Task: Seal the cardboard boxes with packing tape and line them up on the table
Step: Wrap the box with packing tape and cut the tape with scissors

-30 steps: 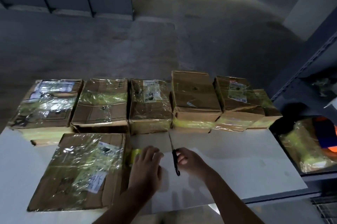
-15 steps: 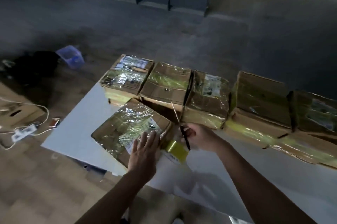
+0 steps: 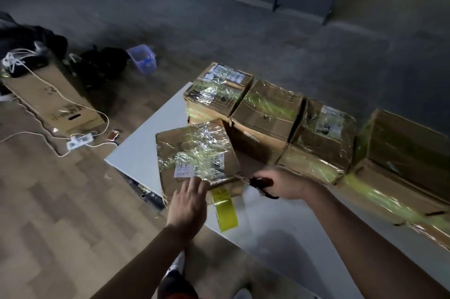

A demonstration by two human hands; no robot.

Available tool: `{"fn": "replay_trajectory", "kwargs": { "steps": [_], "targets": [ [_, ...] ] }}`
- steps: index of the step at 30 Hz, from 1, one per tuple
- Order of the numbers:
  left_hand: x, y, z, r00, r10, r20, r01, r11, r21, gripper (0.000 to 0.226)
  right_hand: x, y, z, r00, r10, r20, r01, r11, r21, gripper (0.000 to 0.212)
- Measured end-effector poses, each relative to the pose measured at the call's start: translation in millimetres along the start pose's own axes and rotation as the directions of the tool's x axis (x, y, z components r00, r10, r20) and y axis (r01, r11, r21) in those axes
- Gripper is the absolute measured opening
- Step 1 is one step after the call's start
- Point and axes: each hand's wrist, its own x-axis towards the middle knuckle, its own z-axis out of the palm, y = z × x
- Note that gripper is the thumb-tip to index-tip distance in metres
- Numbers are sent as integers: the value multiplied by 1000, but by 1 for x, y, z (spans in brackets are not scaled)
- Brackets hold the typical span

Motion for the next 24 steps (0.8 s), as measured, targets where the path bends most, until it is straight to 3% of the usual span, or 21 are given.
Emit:
{"fn": "replay_trajectory", "kwargs": {
  "steps": [2, 3, 4, 6, 7, 8, 9, 11, 19, 24],
  "targets": [
    [-12, 21, 2, 976, -205, 70, 215, 959, -187, 11, 1, -5, -6, 999, 2, 51, 1, 998, -60, 24],
    [-15, 31, 3, 912, -372, 172, 406, 878, -255, 13, 1, -8, -10, 996, 12, 87, -5, 997, -79, 26],
    [-15, 39, 3, 789, -520, 327, 608, 737, -294, 19, 1, -9, -13, 993, 22, 119, -9, 995, -104, 29],
    [-9, 45, 4, 524, -609, 596, 850, 335, -406, 22, 1, -10, -20, 985, 50, 163, -25, 988, -150, 28],
    [-5, 45, 6, 455, -582, 674, 873, 141, -467, 23, 0, -10, -22, 982, 63, 179, -34, 986, -161, 26],
    [-1, 42, 8, 432, -553, 712, 856, 3, -517, 29, 0, -9, -24, 978, 78, 191, -45, 985, -169, 24],
    [3, 39, 10, 431, -539, 724, 833, -71, -549, 37, -1, -8, -27, 975, 90, 202, -55, 983, -174, 25],
    [7, 35, 12, 432, -529, 730, 833, -76, -548, 49, -2, -8, -30, 970, 112, 217, -68, 978, -197, 26],
    [7, 31, 11, 437, -513, 739, 889, 122, -442, 57, -4, -7, -43, 956, 165, 241, -86, 948, -308, 25],
    [8, 29, 12, 458, -500, 735, 887, 204, -414, 52, 1, -10, -41, 935, 204, 290, -95, 932, -351, 33]
  ]
}}
